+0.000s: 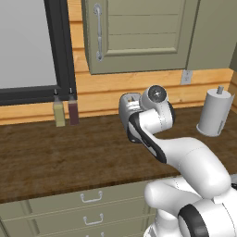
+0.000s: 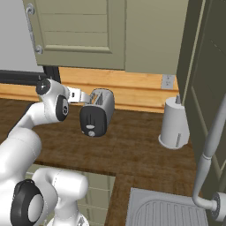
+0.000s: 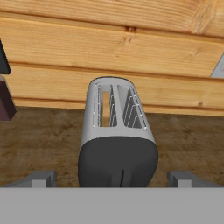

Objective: Start the toaster. Once the lever pops up, take the bread to the plate on the dining counter.

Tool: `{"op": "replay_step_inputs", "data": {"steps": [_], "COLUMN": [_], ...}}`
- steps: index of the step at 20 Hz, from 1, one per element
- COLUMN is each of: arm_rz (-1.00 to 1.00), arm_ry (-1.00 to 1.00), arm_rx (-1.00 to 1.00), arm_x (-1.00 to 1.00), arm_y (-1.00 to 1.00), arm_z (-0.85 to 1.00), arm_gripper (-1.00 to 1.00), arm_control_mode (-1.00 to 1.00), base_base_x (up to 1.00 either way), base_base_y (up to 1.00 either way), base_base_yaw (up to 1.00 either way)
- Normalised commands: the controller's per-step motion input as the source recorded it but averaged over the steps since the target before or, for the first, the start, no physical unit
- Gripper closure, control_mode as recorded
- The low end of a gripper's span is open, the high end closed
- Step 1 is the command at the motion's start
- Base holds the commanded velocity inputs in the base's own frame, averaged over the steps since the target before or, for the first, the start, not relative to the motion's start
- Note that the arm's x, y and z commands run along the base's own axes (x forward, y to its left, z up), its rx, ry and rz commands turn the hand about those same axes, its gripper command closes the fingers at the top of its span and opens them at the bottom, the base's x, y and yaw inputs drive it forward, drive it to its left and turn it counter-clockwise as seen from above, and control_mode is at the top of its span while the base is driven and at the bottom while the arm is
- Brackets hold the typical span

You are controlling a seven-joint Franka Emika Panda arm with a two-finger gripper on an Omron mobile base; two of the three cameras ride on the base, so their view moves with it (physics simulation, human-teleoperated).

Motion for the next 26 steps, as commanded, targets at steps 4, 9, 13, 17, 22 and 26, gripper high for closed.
{"op": "replay_step_inputs", "data": {"steps": [4, 9, 13, 17, 22, 26], "arm_rz": [0.00, 0.00, 0.00, 0.00, 0.00, 0.00], "arm_ry": [0.00, 0.00, 0.00, 0.00, 0.00, 0.00], "arm_rx": [0.00, 0.00, 0.00, 0.00, 0.00, 0.00], "arm_x": [0.00, 0.00, 0.00, 0.00, 0.00, 0.00], "arm_y": [0.00, 0.00, 0.00, 0.00, 0.00, 0.00], "arm_z": [0.00, 0.00, 0.00, 0.00, 0.00, 0.00], "arm_gripper": [-1.00, -1.00, -1.00, -1.00, -1.00, -1.00], "arm_control_mode": [-1.00, -1.00, -1.00, -1.00, -1.00, -1.00], "base_base_x": [0.00, 0.00, 0.00, 0.00, 0.00, 0.00], "base_base_y": [0.00, 0.00, 0.00, 0.00, 0.00, 0.00], "base_base_yaw": [0.00, 0.00, 0.00, 0.00, 0.00, 0.00]}}
